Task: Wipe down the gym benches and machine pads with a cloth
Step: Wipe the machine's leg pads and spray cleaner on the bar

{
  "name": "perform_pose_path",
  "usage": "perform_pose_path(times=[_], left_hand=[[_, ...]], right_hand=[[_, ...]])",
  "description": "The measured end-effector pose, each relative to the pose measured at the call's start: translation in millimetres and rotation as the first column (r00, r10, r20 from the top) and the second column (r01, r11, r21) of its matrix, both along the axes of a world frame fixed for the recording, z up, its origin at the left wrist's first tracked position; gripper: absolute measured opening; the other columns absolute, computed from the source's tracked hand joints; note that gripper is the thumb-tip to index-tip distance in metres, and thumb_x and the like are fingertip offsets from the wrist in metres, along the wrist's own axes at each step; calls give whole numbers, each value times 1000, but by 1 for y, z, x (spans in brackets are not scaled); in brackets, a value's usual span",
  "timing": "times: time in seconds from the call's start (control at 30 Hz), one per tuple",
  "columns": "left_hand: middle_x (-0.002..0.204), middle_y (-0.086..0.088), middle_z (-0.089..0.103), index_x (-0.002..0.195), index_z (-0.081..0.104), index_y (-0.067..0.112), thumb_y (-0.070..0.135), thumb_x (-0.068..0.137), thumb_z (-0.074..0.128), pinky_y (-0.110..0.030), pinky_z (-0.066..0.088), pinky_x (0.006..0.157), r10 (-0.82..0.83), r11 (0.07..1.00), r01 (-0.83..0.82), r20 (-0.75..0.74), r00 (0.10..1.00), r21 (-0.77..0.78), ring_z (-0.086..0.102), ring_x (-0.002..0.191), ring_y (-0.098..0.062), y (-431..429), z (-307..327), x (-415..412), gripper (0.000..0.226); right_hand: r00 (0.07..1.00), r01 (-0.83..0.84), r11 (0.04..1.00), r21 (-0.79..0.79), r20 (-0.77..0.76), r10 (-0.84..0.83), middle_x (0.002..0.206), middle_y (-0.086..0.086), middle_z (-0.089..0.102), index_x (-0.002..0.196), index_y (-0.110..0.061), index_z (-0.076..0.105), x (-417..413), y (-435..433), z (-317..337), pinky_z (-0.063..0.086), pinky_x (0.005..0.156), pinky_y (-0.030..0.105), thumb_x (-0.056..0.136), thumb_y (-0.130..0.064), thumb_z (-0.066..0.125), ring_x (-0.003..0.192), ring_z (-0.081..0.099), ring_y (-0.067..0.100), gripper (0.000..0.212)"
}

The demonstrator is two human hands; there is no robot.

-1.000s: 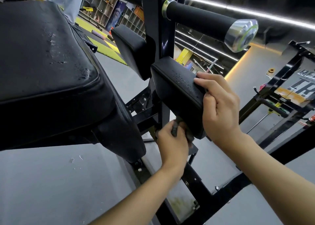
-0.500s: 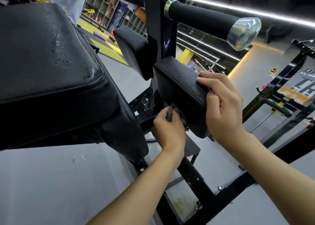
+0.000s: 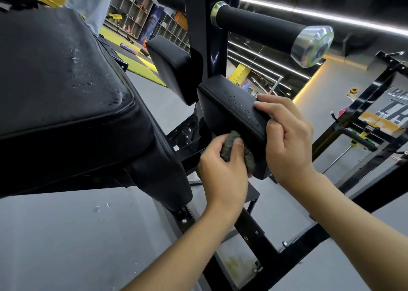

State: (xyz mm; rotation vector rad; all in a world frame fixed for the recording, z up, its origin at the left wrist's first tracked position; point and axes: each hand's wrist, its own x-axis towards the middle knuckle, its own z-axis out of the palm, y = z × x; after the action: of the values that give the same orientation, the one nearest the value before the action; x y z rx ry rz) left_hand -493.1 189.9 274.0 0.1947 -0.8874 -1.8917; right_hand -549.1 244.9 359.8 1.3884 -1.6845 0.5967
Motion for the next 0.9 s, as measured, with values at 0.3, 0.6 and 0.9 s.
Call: perform_pose_path(times=[0.3,0.6,0.9], left_hand=[[82,12,69,99,70,18,21,97,62,-32,58,73,166,976,-164,6,986,-142,66,82,-10,5,3,14,9],[88,13,70,100,71,23,15,96,64,-25,56,79,103,984,-105,-19,995,-147,67,87,-6,19,-4,18,11],[92,7,72,109,71,17,14,97,63,-30,60,72,-16,998,16,-2,1000,-64,70,85,-12,27,-9,12,14]], right_hand=[[998,-31,1000,4,49,31,119,13,64,110,1,70,-2,0,0,49,94,35,90,-6,34,113,59,19,41],[867,-3,987,-161,491,83,117,-5,70,98,-15,76,12,-7,6,46,103,37,84,-11,39,116,59,3,40],[906,27,987,-160,422,44,116,-6,70,98,-17,75,11,-7,2,46,102,35,86,-8,37,116,58,3,41]])
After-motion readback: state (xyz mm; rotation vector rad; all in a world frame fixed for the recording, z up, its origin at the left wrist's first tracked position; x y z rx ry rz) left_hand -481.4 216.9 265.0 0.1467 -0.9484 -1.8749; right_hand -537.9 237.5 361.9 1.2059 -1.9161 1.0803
